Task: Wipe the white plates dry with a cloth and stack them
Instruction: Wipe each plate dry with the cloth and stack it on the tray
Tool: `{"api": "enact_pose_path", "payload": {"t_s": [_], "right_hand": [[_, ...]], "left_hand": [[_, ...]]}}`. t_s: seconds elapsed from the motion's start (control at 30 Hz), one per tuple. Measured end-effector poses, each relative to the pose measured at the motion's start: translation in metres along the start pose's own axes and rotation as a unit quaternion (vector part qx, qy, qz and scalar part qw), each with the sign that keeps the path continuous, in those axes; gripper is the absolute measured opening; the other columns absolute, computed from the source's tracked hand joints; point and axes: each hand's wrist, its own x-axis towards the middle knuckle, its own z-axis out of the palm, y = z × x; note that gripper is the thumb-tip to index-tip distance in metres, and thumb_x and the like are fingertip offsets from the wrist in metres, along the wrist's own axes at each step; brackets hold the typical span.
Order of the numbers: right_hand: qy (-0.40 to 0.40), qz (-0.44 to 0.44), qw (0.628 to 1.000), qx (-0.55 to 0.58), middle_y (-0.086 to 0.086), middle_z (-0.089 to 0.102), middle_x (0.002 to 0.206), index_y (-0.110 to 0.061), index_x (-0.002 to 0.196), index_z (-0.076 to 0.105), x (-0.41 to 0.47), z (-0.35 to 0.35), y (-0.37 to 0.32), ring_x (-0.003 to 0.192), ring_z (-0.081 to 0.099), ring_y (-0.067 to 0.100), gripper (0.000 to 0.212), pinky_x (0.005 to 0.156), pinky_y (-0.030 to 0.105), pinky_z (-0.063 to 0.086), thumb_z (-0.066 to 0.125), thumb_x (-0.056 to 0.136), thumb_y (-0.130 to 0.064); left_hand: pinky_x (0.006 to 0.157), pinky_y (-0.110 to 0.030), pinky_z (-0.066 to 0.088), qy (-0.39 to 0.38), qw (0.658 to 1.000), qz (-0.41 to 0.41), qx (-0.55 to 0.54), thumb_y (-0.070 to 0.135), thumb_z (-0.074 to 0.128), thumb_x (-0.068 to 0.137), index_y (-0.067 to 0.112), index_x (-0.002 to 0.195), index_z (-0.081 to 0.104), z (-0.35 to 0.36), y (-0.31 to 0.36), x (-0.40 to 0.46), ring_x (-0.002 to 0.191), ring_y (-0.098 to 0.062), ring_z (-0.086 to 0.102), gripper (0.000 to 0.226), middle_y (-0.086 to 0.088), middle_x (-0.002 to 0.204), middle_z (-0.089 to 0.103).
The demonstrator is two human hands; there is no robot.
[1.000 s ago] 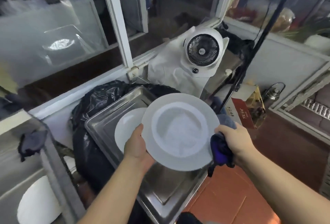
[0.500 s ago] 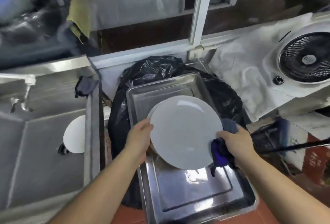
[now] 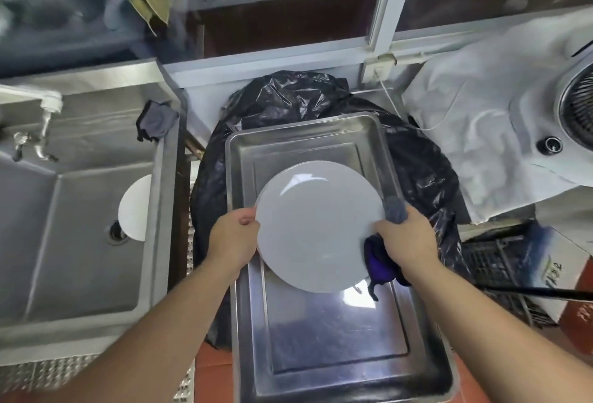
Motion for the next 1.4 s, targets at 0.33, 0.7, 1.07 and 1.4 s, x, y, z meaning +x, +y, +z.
{"api": "enact_pose_path", "payload": {"t_s": [0.33,0.7,1.07,1.4], "right_hand": [[-0.007,-0.023,0.995,-0.100,-0.001,0.062,0.080,-0.025,0.083,0.051,0.003,0.012,-0.014,0.069,0.058,0.017,0.012,0.052,0.030,0.037,0.061,0.082,-0.018],[0.007,-0.077,0.981,-0.176,0.002,0.057,0.081,-0.021,0.085,0.047,0.000,0.021,-0.018,0.065,0.051,0.016,0.013,0.050,0.031,0.032,0.057,0.084,-0.013],[0.017,-0.087,0.981,-0.172,-0.001,0.053,0.079,-0.022,0.084,0.046,-0.003,0.023,-0.019,0.065,0.048,0.013,0.016,0.050,0.030,0.030,0.058,0.085,-0.011],[-0.001,-0.060,0.993,-0.102,0.001,0.060,0.081,-0.021,0.086,0.050,-0.004,0.007,-0.012,0.072,0.058,0.020,0.016,0.056,0.034,0.040,0.064,0.081,-0.027]], "left_hand": [[0.060,-0.019,0.045,0.060,0.993,0.062,0.077,0.017,0.062,0.100,0.041,0.076,0.070,0.010,-0.003,0.004,0.078,-0.007,0.068,0.034,0.025,0.075,0.070],[0.065,-0.029,0.049,0.075,0.992,0.065,0.080,0.011,0.060,0.101,0.006,0.084,0.075,0.013,-0.020,0.003,0.078,-0.033,0.070,0.023,-0.010,0.079,0.074],[0.060,-0.031,0.054,0.102,0.984,0.074,0.125,0.005,0.057,0.100,0.012,0.074,0.070,0.018,-0.020,0.002,0.074,-0.028,0.066,0.031,-0.012,0.083,0.069],[0.065,-0.032,0.057,0.102,0.982,0.078,0.139,0.011,0.059,0.099,0.021,0.081,0.061,0.012,-0.006,-0.010,0.073,-0.015,0.060,0.021,-0.006,0.117,0.061]]}}
